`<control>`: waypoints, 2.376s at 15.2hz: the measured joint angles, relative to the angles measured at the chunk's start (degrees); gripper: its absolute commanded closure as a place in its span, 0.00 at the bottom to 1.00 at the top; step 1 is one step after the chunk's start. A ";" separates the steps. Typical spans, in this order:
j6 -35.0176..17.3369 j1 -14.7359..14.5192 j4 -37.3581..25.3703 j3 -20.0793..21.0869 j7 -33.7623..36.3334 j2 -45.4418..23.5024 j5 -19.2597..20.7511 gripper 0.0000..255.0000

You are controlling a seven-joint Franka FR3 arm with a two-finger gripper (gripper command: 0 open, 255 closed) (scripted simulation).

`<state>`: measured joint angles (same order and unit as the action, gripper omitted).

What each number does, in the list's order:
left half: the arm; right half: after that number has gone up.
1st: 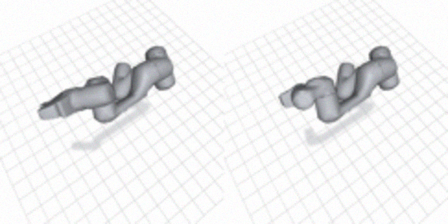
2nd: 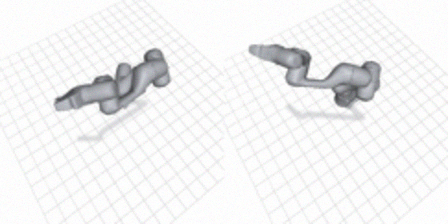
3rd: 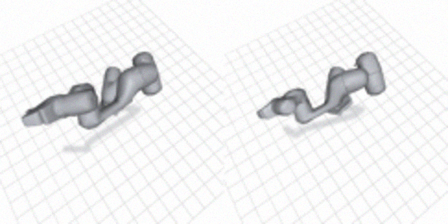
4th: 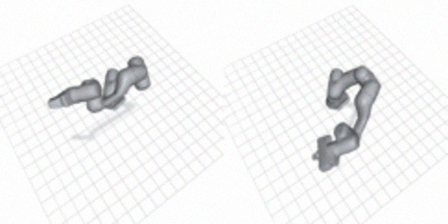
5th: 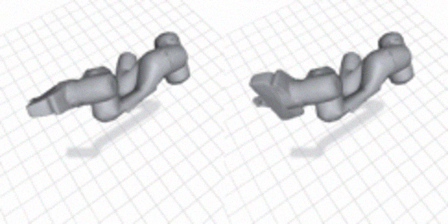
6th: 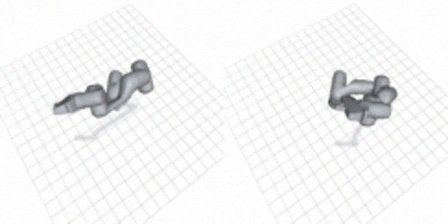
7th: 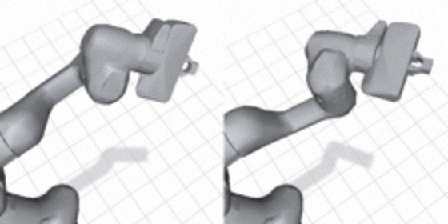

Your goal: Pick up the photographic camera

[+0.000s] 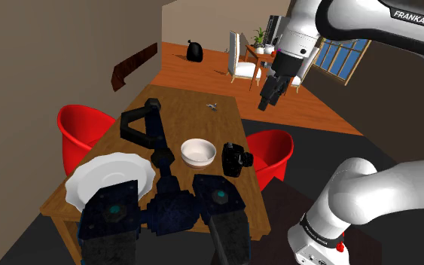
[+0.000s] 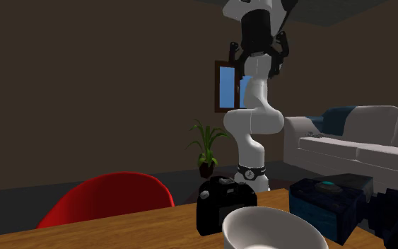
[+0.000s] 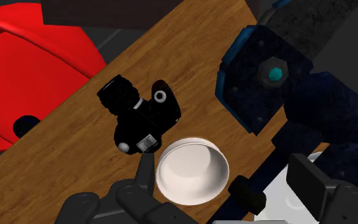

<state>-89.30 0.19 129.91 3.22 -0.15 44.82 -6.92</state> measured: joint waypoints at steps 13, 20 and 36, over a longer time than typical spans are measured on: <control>-12.26 -3.96 9.82 -8.82 -26.76 -11.06 7.57 0.00; -21.54 -5.62 11.43 -13.32 -42.83 -23.20 12.22 0.00; -31.40 -6.00 14.65 -15.05 -48.81 -31.22 13.83 1.00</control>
<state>-120.69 -5.81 144.56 -11.83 -48.96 13.61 6.91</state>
